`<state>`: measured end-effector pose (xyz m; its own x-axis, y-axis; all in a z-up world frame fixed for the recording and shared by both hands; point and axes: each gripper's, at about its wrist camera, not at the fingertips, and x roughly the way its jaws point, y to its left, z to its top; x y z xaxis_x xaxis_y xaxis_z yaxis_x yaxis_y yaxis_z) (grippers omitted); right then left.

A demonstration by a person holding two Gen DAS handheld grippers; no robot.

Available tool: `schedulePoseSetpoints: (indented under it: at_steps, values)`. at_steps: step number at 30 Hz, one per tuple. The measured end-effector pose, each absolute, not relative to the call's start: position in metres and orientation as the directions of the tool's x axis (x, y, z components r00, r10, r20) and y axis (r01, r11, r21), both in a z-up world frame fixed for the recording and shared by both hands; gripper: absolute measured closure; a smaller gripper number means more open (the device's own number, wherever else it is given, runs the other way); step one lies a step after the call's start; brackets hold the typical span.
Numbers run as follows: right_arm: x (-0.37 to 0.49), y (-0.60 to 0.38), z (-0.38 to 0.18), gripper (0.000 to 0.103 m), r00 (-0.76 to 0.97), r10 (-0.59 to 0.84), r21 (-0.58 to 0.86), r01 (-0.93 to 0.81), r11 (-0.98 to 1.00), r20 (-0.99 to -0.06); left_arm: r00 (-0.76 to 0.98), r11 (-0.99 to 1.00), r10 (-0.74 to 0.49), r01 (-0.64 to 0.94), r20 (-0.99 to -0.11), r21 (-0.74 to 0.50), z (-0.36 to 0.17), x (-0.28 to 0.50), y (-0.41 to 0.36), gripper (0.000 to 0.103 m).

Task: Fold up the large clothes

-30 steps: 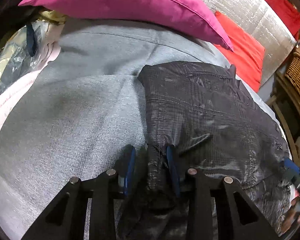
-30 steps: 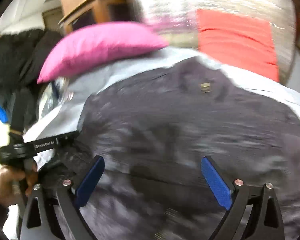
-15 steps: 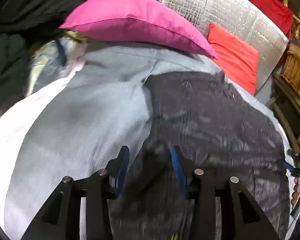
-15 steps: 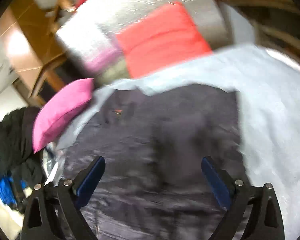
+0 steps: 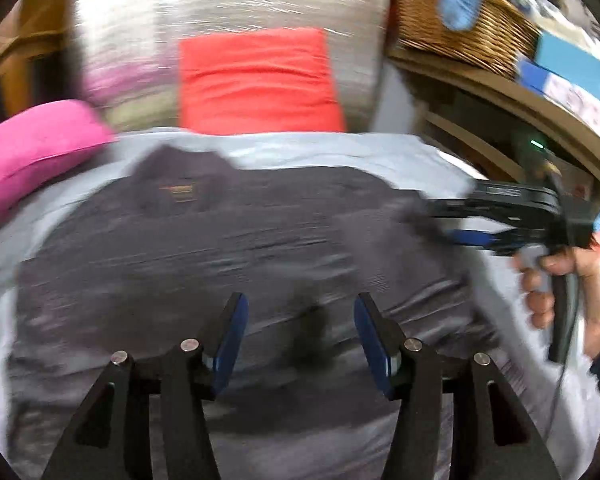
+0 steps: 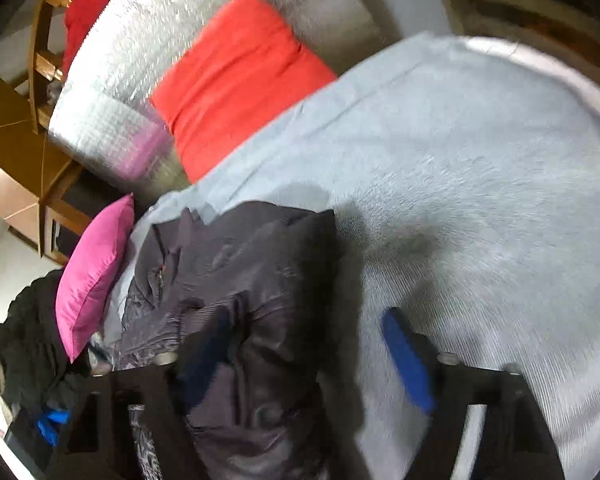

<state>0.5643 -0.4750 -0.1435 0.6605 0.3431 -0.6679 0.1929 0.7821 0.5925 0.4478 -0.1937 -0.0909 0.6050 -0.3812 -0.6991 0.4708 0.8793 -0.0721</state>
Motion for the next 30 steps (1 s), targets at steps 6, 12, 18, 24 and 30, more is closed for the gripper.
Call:
schedulePoseSetpoints:
  at_steps: [6,12,18,24,30]
  values:
    - [0.593,-0.465,-0.157,0.085,0.597,0.386,0.549,0.112,0.828,-0.704,0.579,0.870,-0.308,0.492,-0.755,0.022,-0.129,0.455,-0.255,0.044]
    - [0.603,-0.448,-0.149,0.092,0.634,0.221,0.350,0.084,0.933,-0.741,0.569,0.858,-0.286,0.511,-0.771,0.058,-0.141,0.458,-0.256,0.044]
    - [0.592,-0.465,-0.151,0.080,0.661,0.262,0.462,0.145,0.875,-0.703,0.581,0.860,-0.286,0.507,-0.762,0.063,-0.139,0.451,-0.254,0.042]
    - [0.543,-0.455,-0.117,0.079,0.720,0.280,0.501,0.109,0.858,-0.635,0.616,0.867,-0.388,0.497,-0.686,-0.043,-0.103,0.432,-0.221,0.042]
    - [0.534,-0.421,-0.155,0.077,0.587,0.374,0.512,0.082,0.855,-0.718,0.667,0.944,-0.280,0.321,-0.691,-0.072,-0.103,0.444,-0.161,0.026]
